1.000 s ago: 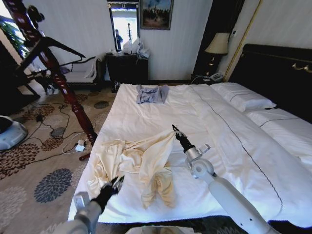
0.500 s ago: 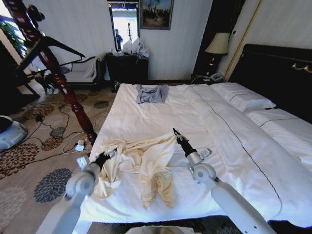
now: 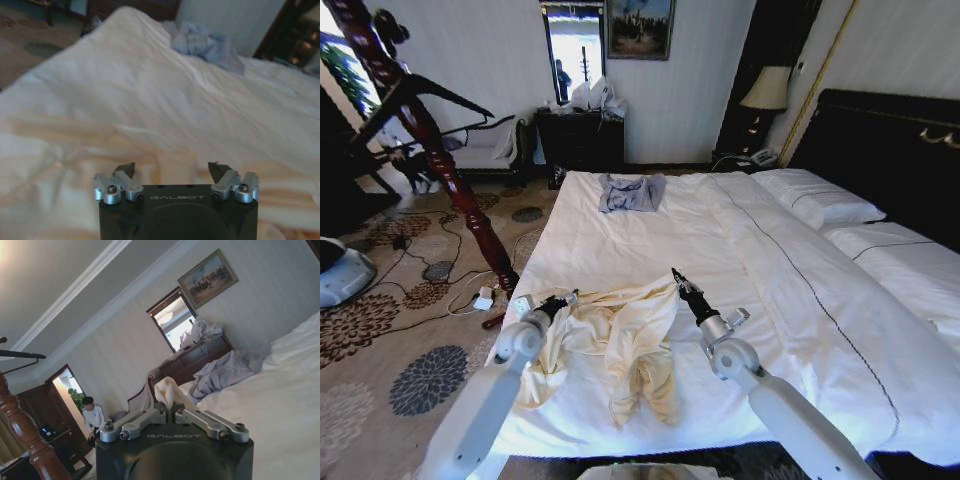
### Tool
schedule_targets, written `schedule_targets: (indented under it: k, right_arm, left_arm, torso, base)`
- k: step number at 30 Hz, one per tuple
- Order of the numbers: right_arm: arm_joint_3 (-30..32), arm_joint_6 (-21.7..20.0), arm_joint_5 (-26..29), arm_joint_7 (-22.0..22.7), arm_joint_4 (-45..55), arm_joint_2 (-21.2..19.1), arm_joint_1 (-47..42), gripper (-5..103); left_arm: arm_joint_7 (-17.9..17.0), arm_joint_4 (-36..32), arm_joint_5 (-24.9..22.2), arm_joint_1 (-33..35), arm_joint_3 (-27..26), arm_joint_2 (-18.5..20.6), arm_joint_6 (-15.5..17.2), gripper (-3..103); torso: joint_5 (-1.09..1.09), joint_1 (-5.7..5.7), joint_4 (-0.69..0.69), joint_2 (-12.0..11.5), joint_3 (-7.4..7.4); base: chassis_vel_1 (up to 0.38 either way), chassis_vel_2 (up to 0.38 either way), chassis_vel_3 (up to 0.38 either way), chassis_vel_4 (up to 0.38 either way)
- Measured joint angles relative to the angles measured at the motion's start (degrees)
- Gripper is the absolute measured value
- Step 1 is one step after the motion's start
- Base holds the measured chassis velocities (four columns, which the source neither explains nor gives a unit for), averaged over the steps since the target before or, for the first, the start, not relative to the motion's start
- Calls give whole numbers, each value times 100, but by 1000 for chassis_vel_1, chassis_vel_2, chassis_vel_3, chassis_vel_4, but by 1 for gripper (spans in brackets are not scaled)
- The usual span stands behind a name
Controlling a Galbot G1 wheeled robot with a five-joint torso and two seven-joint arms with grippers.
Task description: Pick up the clothes from the bed and hang them on the clothes hanger.
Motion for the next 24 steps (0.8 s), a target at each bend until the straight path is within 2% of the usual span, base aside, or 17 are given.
schedule_targets:
  k: [3, 4, 7, 8, 10, 12, 16, 18, 21, 24]
  right_arm:
    - [12, 11, -57, -2, 4, 5, -43, 2]
    - [12, 11, -57, -2, 4, 5, -43, 2]
    - [22, 21, -110, -4, 4, 22, -79, 2]
    - [22, 21, -110, -4, 4, 22, -79, 2]
    - [55, 31, -146, -6, 4, 32, -125, 2]
    - [67, 38, -162, -10, -2, 33, -140, 2]
    - [85, 75, -206, -20, -55, 46, -151, 2]
    - [85, 77, -207, -20, -60, 46, -149, 2]
    - [83, 97, -220, -21, -86, 46, -116, 2]
    - [79, 105, -223, -21, -103, 45, -91, 2]
  left_arm:
    - [0, 1, -4, -18, 91, 11, 122, 69]
    - [0, 1, -4, -18, 91, 11, 122, 69]
    - [9, 34, -16, -69, 146, -8, 140, 53]
    - [9, 34, -16, -69, 146, -8, 140, 53]
    - [87, 37, 9, -81, 152, 12, 21, 42]
    - [111, 38, 34, -71, 151, 29, -34, 42]
    - [195, 28, 101, 0, 79, 68, -166, 21]
    - [210, 20, 101, 10, 71, 72, -170, 21]
    - [310, 1, 99, 50, 23, 96, -221, 5]
    - [381, -7, 93, 63, -19, 110, -279, 2]
  torso:
    - [0, 0, 0, 0, 0]
    - [0, 0, 0, 0, 0]
    - [0, 0, 0, 0, 0]
    - [0, 0, 0, 0, 0]
    - [0, 0, -2, 0, 0]
    - [0, 0, -2, 0, 0]
    - [0, 0, 0, 0, 0]
    - [0, 0, -1, 0, 0]
    - [0, 0, -1, 0, 0]
    - [0, 0, 0, 0, 0]
  base:
    - [0, 0, 0, 0]
    - [0, 0, 0, 0]
    - [0, 0, 0, 0]
    - [0, 0, 0, 0]
    - [0, 0, 0, 0]
    - [0, 0, 0, 0]
    - [0, 0, 0, 0]
    - [0, 0, 0, 0]
    - [0, 0, 0, 0]
    - [0, 0, 0, 0]
